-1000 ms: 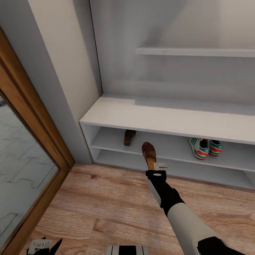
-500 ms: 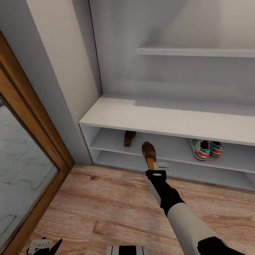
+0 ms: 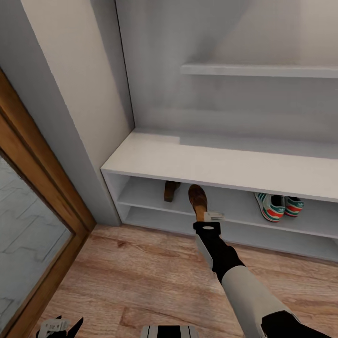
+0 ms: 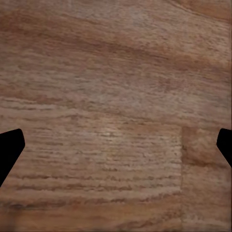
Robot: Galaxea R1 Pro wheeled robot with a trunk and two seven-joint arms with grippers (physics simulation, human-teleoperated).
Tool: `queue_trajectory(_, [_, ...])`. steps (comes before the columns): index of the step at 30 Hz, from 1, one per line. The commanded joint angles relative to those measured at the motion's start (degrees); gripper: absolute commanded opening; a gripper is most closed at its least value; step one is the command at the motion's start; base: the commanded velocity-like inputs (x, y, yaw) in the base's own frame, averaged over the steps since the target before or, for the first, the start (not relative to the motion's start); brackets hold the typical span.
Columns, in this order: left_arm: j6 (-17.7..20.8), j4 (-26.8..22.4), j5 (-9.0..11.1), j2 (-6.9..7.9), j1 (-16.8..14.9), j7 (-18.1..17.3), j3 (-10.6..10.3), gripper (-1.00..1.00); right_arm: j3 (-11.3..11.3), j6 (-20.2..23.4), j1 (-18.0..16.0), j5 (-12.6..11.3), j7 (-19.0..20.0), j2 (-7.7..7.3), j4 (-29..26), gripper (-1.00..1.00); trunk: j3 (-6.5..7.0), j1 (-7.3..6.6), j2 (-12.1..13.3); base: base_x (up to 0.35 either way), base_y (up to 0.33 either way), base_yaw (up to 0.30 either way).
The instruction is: Pick up the two gym shoes and the two sandals from the corridor floor and place them onto the hallstand (shoe rack) in the corridor, making sure they are on the rack and not on the floor. Arrange them so the two gym shoes are next to each other and the two sandals are next to each other.
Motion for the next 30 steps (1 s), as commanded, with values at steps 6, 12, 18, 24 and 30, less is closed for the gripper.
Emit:
queue_trajectory(6, [0.1,0.0,0.4,-0.01,0.0,-0.6,0.2,1.0,0.2,0.1,0.0,-0.8,-0.4,0.0,-0.2,-1.0,-0.05,-0.01,0.0,0.0,0.0,0.0])
queue_trajectory(12, [0.1,0.0,0.4,-0.01,0.0,-0.6,0.2,1.0,0.2,0.1,0.0,-0.8,-0.4,0.0,-0.2,-1.0,-0.05,-0.01,0.0,0.005,0.0,0.0])
queue_trajectory(18, [0.1,0.1,0.4,-0.01,0.0,-0.6,0.2,1.0,0.2,0.0,0.0,-0.8,-0.4,0.0,-0.2,-1.0,-0.05,-0.01,0.0,0.164,0.055,0.0])
queue_trajectory(24, [0.0,0.0,0.4,-0.01,0.0,-0.6,0.2,1.0,0.2,0.0,0.0,-0.8,-0.4,0.0,-0.1,-1.0,-0.05,-0.01,0.0,0.134,0.074,0.0])
queue_trajectory(30, [0.0,0.1,0.4,-0.01,0.0,-0.6,0.2,1.0,0.1,0.0,0.0,-0.8,-0.4,0.0,-0.1,-1.0,-0.05,-0.01,0.0,0.08,0.032,0.0])
